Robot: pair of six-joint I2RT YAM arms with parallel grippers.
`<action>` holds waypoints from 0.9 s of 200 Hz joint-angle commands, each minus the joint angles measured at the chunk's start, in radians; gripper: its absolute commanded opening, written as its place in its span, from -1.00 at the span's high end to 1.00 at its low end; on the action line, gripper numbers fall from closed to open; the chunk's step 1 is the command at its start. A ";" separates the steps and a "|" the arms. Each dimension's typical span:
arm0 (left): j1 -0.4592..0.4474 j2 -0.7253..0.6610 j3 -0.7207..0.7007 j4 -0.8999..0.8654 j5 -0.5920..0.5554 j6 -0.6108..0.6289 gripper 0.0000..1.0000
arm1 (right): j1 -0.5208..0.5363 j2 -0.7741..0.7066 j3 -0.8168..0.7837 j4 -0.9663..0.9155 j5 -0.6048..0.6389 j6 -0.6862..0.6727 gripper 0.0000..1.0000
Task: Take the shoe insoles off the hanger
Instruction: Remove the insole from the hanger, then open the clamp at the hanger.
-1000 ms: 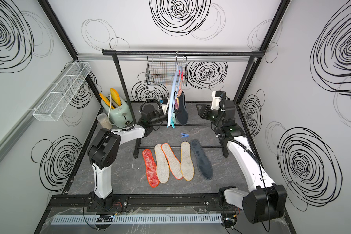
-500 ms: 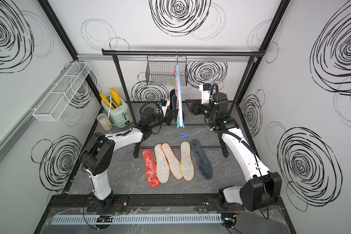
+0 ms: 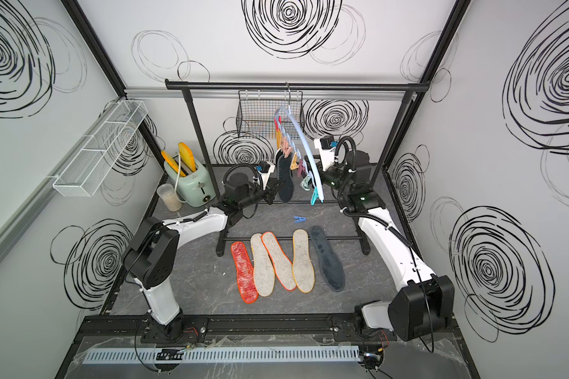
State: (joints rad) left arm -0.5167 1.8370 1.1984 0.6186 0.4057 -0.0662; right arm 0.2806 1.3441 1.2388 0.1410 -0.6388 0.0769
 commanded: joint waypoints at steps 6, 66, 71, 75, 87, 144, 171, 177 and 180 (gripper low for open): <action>0.028 -0.033 -0.005 -0.064 0.096 0.079 1.00 | -0.025 0.022 -0.014 0.169 -0.185 -0.163 -0.02; 0.144 -0.004 0.013 -0.084 0.342 0.049 1.00 | -0.088 0.129 0.060 0.207 -0.409 -0.326 -0.08; 0.149 -0.002 0.015 -0.086 0.359 0.050 1.00 | -0.094 0.138 0.067 0.207 -0.434 -0.339 -0.09; 0.153 -0.001 0.015 -0.088 0.370 0.054 1.00 | -0.096 0.144 0.071 0.210 -0.452 -0.343 -0.09; 0.154 0.000 0.019 -0.103 0.383 0.070 1.00 | -0.100 0.164 0.086 0.225 -0.484 -0.344 -0.09; 0.154 -0.005 0.051 -0.165 0.433 0.125 1.00 | -0.090 0.293 0.213 0.218 -0.627 -0.442 -0.10; 0.152 -0.005 0.066 -0.212 0.450 0.157 1.00 | -0.090 0.344 0.283 0.184 -0.679 -0.472 -0.10; 0.152 -0.006 0.067 -0.217 0.454 0.162 1.00 | -0.087 0.357 0.297 0.184 -0.691 -0.473 -0.10; 0.151 -0.007 0.067 -0.220 0.456 0.164 1.00 | -0.086 0.363 0.305 0.187 -0.697 -0.472 -0.09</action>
State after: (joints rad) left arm -0.3645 1.8267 1.2396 0.4583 0.8150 0.0429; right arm 0.1867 1.6737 1.4811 0.3271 -1.2301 -0.3271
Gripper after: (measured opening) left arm 0.090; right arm 0.548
